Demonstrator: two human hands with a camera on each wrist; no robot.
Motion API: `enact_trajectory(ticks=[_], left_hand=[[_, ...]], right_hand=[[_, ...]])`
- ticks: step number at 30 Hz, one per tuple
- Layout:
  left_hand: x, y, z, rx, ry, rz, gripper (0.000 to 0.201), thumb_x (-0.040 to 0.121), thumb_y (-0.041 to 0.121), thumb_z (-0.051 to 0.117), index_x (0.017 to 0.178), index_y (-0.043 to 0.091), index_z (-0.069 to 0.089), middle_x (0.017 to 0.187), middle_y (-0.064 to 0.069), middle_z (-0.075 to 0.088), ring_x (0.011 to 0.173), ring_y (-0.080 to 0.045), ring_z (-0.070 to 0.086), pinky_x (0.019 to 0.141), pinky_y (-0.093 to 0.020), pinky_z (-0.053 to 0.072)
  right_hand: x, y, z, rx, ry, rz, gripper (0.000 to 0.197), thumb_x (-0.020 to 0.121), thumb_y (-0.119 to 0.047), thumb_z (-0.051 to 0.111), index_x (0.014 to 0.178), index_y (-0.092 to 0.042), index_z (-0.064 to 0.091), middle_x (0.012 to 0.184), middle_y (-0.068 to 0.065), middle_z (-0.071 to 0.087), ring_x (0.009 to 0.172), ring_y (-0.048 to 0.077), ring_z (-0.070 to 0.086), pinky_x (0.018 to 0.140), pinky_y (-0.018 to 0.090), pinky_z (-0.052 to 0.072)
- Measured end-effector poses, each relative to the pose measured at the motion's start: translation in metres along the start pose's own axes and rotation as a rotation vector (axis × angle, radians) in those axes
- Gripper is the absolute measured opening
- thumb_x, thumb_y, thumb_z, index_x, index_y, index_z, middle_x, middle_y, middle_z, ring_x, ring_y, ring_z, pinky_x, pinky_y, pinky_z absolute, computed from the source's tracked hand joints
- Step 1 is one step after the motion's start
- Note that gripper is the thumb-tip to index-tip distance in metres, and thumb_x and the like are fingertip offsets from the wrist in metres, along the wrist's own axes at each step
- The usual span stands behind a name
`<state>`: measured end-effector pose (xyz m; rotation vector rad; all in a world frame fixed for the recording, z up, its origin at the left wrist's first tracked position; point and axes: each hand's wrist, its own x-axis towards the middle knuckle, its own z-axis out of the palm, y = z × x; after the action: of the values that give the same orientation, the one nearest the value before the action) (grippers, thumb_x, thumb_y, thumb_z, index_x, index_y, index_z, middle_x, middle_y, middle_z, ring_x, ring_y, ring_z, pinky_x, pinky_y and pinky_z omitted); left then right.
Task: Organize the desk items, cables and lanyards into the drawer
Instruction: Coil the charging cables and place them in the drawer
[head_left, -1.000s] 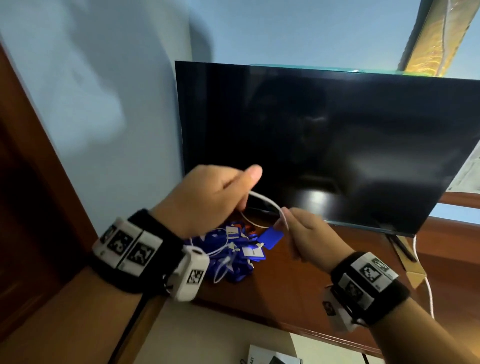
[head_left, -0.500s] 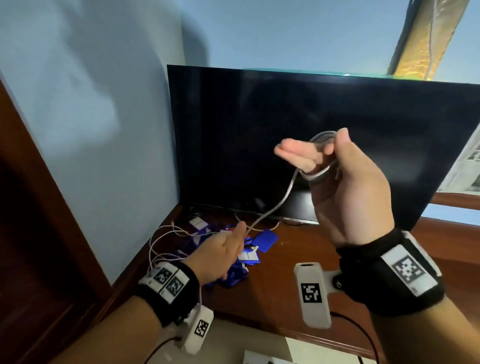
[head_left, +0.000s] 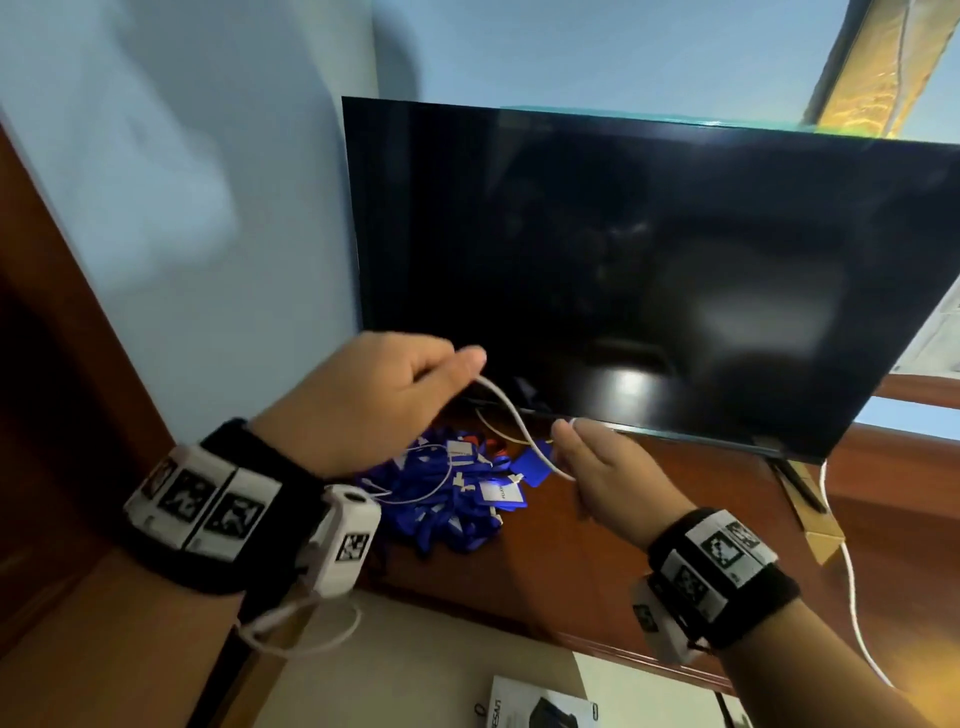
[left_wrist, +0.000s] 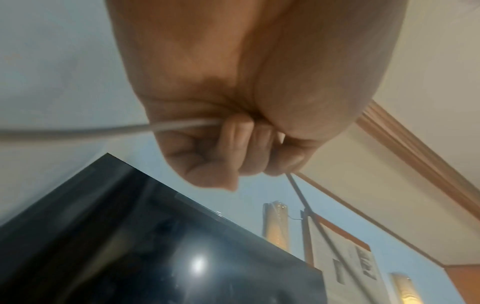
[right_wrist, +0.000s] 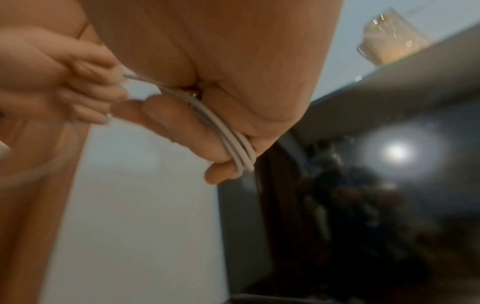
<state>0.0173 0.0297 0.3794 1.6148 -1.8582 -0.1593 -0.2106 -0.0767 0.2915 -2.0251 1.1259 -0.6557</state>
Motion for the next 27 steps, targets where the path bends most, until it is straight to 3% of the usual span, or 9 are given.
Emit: enact_trajectory(ticks=[4,6,9,11,15,18,21,24,27], left_hand=[[0.038,-0.030,0.006,0.056,0.096,-0.088,0.054,0.107,0.055,0.038,0.064,0.022,0.042,0.055,0.005,0.041,0.052,-0.010,0.042,0.057,-0.031,0.035],[0.046,-0.048,0.024,0.036,0.055,-0.168,0.055,0.106,0.061,0.034,0.070,0.023,0.051,0.061,0.004,0.051,0.060,-0.015,0.052,0.061,-0.034,0.039],[0.036,-0.069,0.068,-0.159,-0.075,-0.283,0.063,0.099,0.074,0.032,0.076,0.022,0.061,0.066,0.004,0.061,0.061,-0.016,0.058,0.068,-0.039,0.048],[0.018,-0.076,0.100,-0.324,-0.160,-0.320,0.066,0.091,0.084,0.031,0.065,0.026,0.050,0.056,0.012,0.044,0.047,-0.010,0.042,0.062,-0.040,0.042],[-0.023,-0.064,0.138,-0.377,-0.334,-0.343,0.063,0.096,0.078,0.032,0.073,0.021,0.046,0.063,0.000,0.036,0.053,-0.014,0.034,0.065,-0.041,0.038],[-0.045,-0.041,0.134,-0.339,-0.415,-0.272,0.055,0.102,0.066,0.032,0.071,0.022,0.045,0.061,0.007,0.037,0.056,-0.011,0.036,0.066,-0.036,0.038],[-0.052,-0.020,0.110,-0.242,-0.450,-0.145,0.057,0.106,0.060,0.033,0.070,0.018,0.049,0.060,0.006,0.045,0.056,-0.007,0.043,0.065,-0.033,0.041],[-0.044,-0.002,0.075,-0.133,-0.417,-0.070,0.057,0.107,0.057,0.035,0.070,0.019,0.055,0.058,0.009,0.052,0.056,-0.006,0.049,0.065,-0.029,0.043],[-0.026,-0.003,0.051,-0.034,-0.272,-0.036,0.058,0.107,0.057,0.035,0.062,0.024,0.049,0.055,0.006,0.051,0.054,-0.007,0.049,0.060,-0.026,0.037]], right_hand=[[-0.015,-0.028,0.013,0.410,-0.211,-0.073,0.071,0.104,-0.062,0.030,0.072,-0.010,0.065,0.040,0.000,0.041,0.037,0.013,0.038,0.050,0.021,0.038],[-0.019,-0.044,0.009,0.678,-0.265,-0.161,0.064,0.105,-0.053,0.035,0.074,-0.005,0.063,0.036,0.005,0.035,0.035,0.015,0.036,0.058,0.022,0.044],[-0.020,-0.066,-0.004,0.926,-0.187,-0.278,0.039,0.101,-0.032,0.045,0.072,-0.007,0.052,0.037,0.006,0.034,0.037,0.022,0.032,0.074,0.035,0.051],[-0.018,-0.074,-0.013,0.968,-0.080,-0.316,0.037,0.104,-0.025,0.042,0.072,-0.008,0.046,0.042,0.011,0.044,0.041,0.027,0.041,0.081,0.038,0.051],[-0.009,-0.066,-0.027,1.122,0.131,-0.288,0.032,0.108,-0.021,0.038,0.086,-0.007,0.056,0.092,0.027,0.076,0.093,0.041,0.074,0.087,0.038,0.059],[-0.001,-0.039,-0.030,0.762,0.307,-0.271,0.025,0.111,-0.024,0.041,0.108,-0.009,0.060,0.117,0.015,0.075,0.115,0.021,0.069,0.090,0.022,0.051],[0.003,-0.003,-0.014,0.181,0.310,-0.268,0.026,0.110,-0.028,0.043,0.118,-0.009,0.058,0.117,-0.012,0.068,0.112,-0.010,0.061,0.093,0.014,0.046],[0.003,0.031,0.014,-0.084,0.124,-0.193,0.024,0.107,-0.037,0.045,0.097,-0.015,0.047,0.090,0.001,0.066,0.083,0.014,0.065,0.082,0.044,0.052],[-0.014,0.034,0.041,0.041,-0.053,-0.062,0.034,0.107,-0.037,0.046,0.084,-0.011,0.047,0.065,0.002,0.056,0.057,0.016,0.053,0.062,0.037,0.047]])
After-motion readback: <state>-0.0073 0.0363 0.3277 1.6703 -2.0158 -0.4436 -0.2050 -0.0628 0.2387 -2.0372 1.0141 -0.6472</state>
